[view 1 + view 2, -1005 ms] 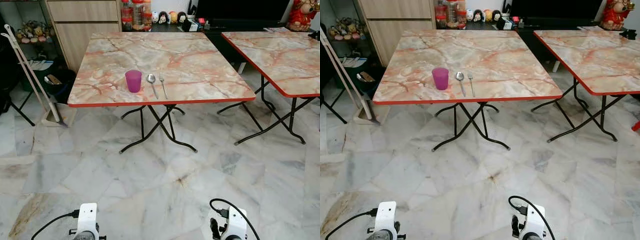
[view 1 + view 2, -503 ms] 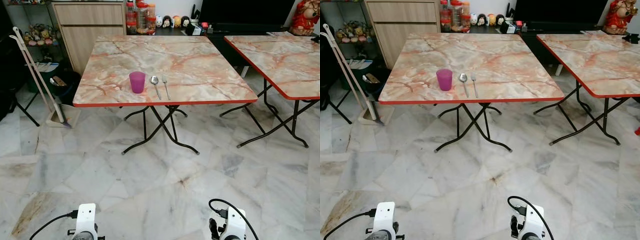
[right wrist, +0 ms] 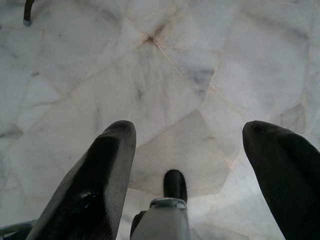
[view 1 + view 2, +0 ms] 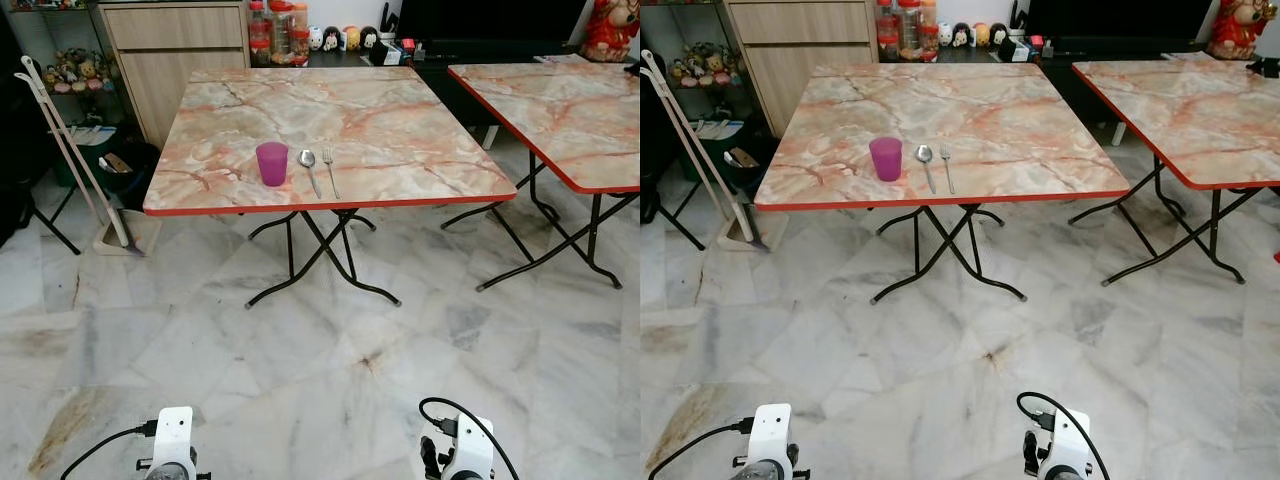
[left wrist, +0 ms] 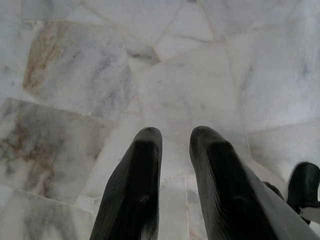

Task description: Setting the table

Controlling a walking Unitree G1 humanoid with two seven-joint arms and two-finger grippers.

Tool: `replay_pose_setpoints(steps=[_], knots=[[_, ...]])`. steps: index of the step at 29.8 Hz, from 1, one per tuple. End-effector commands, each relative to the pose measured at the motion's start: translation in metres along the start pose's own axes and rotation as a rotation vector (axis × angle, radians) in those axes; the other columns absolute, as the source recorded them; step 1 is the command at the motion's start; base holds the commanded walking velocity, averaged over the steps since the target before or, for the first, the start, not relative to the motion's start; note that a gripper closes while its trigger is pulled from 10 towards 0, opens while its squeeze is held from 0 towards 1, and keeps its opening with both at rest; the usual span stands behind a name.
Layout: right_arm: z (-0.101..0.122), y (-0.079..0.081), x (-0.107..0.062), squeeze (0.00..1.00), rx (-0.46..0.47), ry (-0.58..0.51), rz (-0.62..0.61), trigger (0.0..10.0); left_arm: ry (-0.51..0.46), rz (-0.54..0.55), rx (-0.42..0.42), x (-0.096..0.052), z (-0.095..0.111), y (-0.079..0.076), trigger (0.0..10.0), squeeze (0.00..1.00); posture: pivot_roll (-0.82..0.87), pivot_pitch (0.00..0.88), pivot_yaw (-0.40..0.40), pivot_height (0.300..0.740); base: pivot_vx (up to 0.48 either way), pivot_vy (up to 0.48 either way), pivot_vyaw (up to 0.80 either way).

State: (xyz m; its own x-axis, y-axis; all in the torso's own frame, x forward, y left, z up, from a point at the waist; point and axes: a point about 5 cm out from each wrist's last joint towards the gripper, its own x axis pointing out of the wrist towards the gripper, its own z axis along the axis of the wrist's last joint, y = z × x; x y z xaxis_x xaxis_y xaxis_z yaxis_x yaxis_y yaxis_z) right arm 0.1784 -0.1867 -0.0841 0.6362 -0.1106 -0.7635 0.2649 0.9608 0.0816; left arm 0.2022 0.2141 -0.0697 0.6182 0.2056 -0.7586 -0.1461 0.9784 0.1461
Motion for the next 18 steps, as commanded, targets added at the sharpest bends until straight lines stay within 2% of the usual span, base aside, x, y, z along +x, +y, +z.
replay_pose_setpoints(steps=[1, 10, 14, 18], knots=[[-0.0005, -0.002, -0.0002, 0.0, 0.025, 0.001, -0.013, 10.0, 0.0, -0.005, 0.018, 0.001, 0.004, 0.0007, 10.0, 0.0, 0.01, 0.0, -0.01, 0.74, 0.244, 0.0, 0.0], [-0.0014, -0.0059, -0.0008, 0.0, 0.006, 0.002, -0.025, 10.0, -0.004, -0.015, 0.039, 0.0014, 0.0061, 0.0005, 10.0, 0.0, 0.0, 0.0, 0.001, 0.74, 0.245, 0.0, 0.0], [0.0, -0.0065, -0.0006, 0.0, 0.011, -0.004, -0.027, 10.0, -0.002, -0.021, 0.048, 0.0014, 0.006, -0.0007, 10.0, 0.0, -0.01, 0.0, 0.006, 0.74, 0.246, 0.0, 0.58], [0.0004, -0.0055, -0.0004, 0.0, 0.011, -0.005, -0.022, 10.0, -0.001, -0.025, 0.054, 0.0014, 0.0058, -0.0012, 10.0, 0.0, -0.01, 0.0, 0.007, 0.74, 0.247, 0.0, 0.0]])
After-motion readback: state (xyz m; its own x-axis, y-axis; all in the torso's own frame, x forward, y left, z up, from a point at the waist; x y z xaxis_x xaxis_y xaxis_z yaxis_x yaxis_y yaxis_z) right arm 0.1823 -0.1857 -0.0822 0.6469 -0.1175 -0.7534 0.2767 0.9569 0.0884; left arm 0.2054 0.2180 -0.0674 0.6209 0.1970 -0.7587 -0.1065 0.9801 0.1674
